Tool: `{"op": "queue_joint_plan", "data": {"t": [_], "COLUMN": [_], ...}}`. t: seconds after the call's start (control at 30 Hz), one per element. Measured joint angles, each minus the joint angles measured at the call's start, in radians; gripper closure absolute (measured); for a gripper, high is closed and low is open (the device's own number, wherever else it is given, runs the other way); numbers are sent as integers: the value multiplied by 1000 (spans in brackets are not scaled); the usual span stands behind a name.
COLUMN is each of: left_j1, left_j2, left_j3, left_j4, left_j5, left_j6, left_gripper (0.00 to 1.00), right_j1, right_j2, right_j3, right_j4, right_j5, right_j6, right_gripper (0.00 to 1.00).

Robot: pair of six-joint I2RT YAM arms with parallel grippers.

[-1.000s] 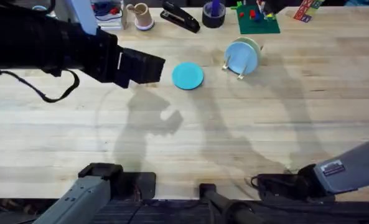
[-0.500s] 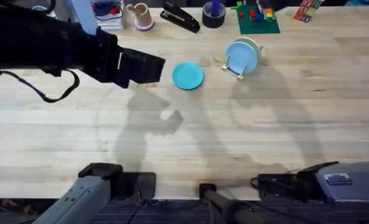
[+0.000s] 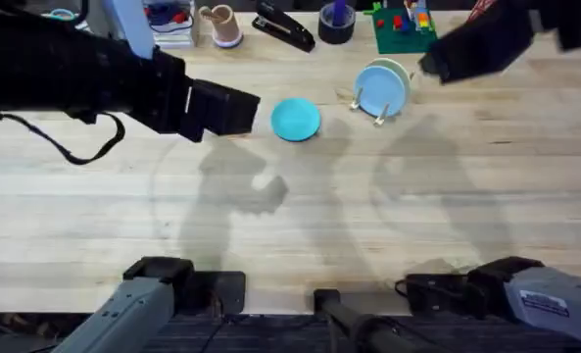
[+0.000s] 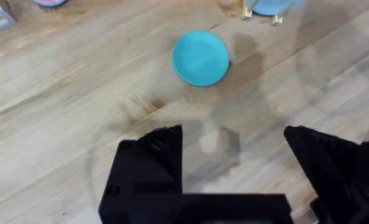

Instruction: Pick up the plates from the table one by one and place each into a slot on the dish rack.

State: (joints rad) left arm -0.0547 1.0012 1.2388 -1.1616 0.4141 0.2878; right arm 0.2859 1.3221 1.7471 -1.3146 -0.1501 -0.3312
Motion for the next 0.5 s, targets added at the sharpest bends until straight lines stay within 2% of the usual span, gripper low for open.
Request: {"op": "queue_joint_plan", "data": {"t": [0.2,0.47,0.5], "left_j1": [0,0,0], "left_j2": [0,0,0], "left_j3": [0,0,0], "left_j4": [-9,-9,-8], "left_j5": [0,0,0], "left_j6": [0,0,0], "left_gripper": [8,9,44], "right_j1": [28,28,28], "right_j2": [-35,-35,-35], "right_j3": [-123,-154,-154], "right_j4": [12,13,13], "right_j5": [0,0,0], "right_j6": [68,147,149], "right_gripper": [7,8,8]}}
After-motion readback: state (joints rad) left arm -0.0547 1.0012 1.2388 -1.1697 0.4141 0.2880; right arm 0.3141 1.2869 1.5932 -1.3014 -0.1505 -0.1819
